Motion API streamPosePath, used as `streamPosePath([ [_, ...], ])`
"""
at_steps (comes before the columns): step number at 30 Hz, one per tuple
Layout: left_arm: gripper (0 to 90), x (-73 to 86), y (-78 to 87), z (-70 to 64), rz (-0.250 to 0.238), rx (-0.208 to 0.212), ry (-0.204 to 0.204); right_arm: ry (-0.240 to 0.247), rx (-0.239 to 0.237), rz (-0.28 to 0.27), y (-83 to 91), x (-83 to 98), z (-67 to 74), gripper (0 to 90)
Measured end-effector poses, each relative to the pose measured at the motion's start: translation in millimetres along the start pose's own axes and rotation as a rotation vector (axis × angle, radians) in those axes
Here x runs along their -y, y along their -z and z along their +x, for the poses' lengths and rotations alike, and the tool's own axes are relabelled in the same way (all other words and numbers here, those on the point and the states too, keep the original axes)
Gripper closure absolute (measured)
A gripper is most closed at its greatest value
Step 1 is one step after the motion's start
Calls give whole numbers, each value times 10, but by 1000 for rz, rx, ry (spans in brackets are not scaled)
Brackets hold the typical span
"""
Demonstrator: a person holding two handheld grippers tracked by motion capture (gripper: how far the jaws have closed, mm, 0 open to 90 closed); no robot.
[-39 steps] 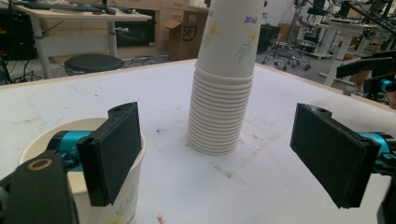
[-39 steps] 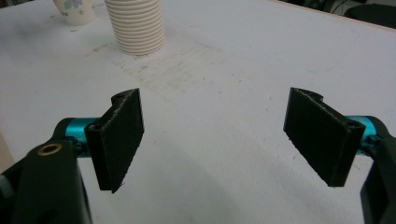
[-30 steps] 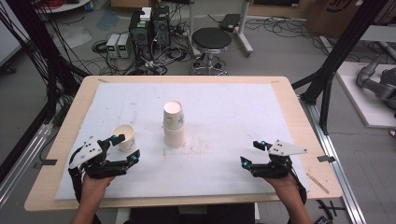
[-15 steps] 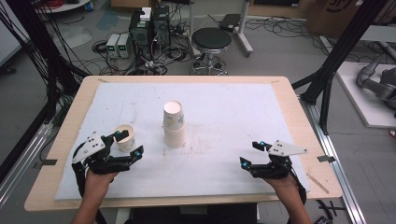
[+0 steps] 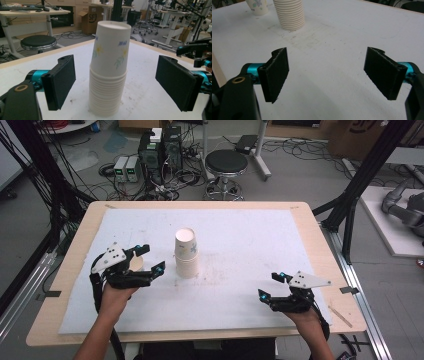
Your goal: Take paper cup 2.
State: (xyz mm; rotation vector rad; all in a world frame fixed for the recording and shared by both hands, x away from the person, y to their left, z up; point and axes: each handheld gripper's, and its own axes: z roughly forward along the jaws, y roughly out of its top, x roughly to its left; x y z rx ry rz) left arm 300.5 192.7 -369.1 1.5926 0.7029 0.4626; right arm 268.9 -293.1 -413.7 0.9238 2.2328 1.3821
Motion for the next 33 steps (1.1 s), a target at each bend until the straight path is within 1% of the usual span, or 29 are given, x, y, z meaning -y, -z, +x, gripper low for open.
streamPosePath([
  [2,163,-65,-69,0,21,-9,-4,-7,0,-1,4,4,-5,207],
  [7,163,-182,-211,6,43,-3,-17,-10,-4,3,2,16,-11,207],
  [10,163,-231,-278,18,46,0,-16,-9,-4,1,4,15,-13,207],
  [16,160,-303,-418,21,75,29,-13,-7,-6,4,-7,11,-6,207],
  [22,160,-359,-527,33,93,28,-21,-7,-7,5,-11,10,-5,207],
  [24,159,-392,-576,29,100,32,-31,-8,-6,4,-13,11,-6,207],
  [26,160,-422,-635,27,112,33,-39,-8,-6,5,-15,11,-7,207],
  [30,160,-442,-760,45,148,35,-39,-7,-7,4,-15,10,-7,207],
  [33,159,-436,-834,51,169,37,-37,-16,-8,6,-10,14,-7,207],
])
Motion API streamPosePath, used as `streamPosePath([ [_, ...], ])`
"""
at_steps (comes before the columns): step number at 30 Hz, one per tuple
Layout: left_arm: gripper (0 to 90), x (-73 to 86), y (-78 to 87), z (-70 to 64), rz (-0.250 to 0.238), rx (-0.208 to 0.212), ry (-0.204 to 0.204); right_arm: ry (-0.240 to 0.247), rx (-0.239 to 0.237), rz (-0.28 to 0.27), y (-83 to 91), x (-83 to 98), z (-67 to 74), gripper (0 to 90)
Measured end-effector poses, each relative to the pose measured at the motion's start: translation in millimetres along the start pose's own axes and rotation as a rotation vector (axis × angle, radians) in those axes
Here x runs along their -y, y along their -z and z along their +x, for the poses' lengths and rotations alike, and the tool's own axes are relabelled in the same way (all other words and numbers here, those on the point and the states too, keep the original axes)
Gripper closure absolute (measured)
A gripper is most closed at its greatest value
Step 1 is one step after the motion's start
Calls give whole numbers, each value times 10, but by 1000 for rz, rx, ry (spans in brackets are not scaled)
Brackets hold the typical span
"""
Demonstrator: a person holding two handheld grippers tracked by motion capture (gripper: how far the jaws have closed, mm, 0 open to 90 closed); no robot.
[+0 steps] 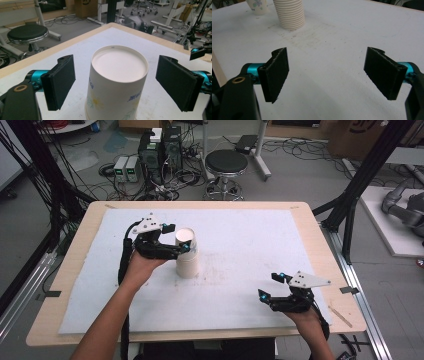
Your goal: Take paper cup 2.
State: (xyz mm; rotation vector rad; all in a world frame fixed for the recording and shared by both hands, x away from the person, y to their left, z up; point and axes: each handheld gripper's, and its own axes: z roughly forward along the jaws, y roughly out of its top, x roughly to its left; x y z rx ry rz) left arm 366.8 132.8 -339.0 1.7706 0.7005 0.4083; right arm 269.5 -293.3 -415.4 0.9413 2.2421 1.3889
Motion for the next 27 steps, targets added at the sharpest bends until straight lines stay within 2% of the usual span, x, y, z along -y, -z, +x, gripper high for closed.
streamPosePath([
  [6,182,13,-80,7,20,12,-1,-1,2,0,8,6,-12,207],
  [15,329,15,-87,11,20,20,-22,-4,-1,4,5,8,-11,207],
  [27,344,-67,-45,-16,2,15,-21,2,-1,6,-3,7,-12,207],
])
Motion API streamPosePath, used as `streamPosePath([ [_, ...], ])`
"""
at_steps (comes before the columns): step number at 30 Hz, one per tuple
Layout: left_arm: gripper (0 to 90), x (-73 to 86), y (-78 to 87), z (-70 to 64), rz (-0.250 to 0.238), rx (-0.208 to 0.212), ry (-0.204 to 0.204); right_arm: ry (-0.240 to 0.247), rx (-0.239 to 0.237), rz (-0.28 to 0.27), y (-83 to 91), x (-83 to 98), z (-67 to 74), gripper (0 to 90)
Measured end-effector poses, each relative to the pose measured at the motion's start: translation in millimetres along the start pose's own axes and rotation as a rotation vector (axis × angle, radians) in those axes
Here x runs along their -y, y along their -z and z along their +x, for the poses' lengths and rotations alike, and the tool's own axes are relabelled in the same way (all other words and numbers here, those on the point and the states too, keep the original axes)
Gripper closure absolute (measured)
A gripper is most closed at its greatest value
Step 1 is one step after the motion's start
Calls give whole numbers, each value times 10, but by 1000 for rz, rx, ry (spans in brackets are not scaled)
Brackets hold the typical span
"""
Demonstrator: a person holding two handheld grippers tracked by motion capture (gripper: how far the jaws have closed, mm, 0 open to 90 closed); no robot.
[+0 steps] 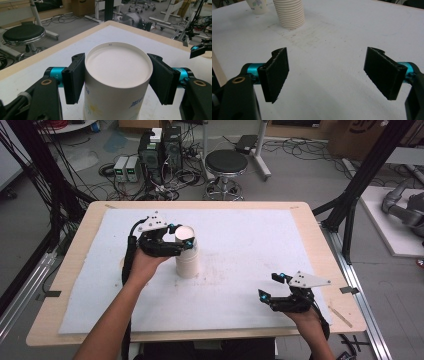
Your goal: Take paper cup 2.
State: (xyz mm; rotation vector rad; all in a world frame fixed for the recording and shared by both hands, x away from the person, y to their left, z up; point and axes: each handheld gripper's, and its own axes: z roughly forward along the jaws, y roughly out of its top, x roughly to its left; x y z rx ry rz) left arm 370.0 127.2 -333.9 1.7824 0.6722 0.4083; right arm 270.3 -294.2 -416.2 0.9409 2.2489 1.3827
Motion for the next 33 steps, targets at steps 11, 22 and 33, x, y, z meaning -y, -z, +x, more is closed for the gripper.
streamPosePath([
  [11,353,-239,180,-48,-79,-4,-1,-3,-1,-3,3,-7,4,207],
  [22,358,-454,413,-92,-186,4,7,-2,-2,-4,2,-10,10,207],
  [33,358,-483,746,-101,-254,-32,-10,-2,-2,-4,-4,-10,18,207],
])
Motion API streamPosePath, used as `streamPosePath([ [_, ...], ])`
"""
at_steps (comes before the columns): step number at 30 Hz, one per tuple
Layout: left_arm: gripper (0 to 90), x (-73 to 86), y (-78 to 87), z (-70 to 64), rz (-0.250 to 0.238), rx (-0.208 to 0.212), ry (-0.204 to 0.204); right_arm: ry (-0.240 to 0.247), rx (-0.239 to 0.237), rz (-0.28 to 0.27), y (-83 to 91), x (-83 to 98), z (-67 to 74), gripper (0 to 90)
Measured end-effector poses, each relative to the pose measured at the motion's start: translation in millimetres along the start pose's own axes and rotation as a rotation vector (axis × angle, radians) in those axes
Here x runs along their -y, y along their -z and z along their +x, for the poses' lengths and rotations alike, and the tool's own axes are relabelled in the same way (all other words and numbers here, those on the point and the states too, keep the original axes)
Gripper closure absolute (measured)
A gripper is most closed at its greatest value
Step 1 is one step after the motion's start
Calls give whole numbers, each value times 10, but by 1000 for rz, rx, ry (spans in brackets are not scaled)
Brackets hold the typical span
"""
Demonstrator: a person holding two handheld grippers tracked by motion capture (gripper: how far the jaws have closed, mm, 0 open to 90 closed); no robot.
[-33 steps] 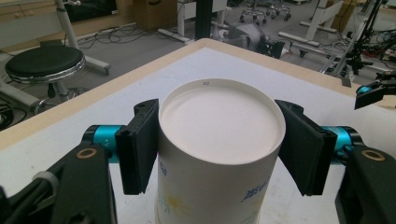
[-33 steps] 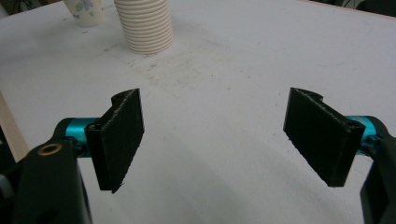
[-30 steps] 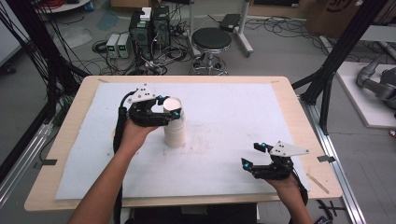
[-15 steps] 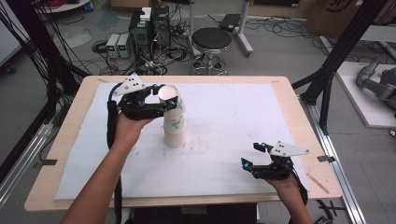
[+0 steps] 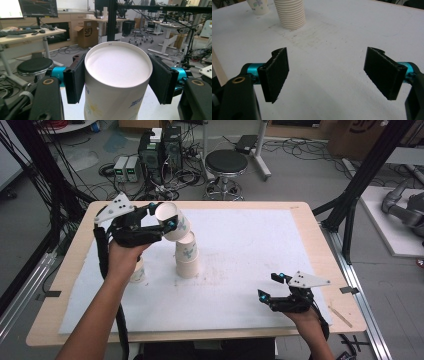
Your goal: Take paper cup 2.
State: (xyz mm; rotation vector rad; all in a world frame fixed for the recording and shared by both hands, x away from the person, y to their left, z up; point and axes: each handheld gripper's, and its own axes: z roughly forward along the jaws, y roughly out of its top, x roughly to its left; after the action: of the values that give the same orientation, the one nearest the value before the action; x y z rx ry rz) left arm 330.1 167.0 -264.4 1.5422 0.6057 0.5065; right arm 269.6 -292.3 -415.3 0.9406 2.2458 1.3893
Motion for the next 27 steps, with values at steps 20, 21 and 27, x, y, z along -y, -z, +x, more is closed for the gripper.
streamPosePath([
  [20,362,540,608,53,-8,-57,56,-1,4,8,-20,5,21,207],
  [21,362,568,624,43,-7,-57,58,3,5,8,-23,7,19,207],
  [27,361,751,679,-39,22,-48,28,2,7,10,-32,13,19,207],
])
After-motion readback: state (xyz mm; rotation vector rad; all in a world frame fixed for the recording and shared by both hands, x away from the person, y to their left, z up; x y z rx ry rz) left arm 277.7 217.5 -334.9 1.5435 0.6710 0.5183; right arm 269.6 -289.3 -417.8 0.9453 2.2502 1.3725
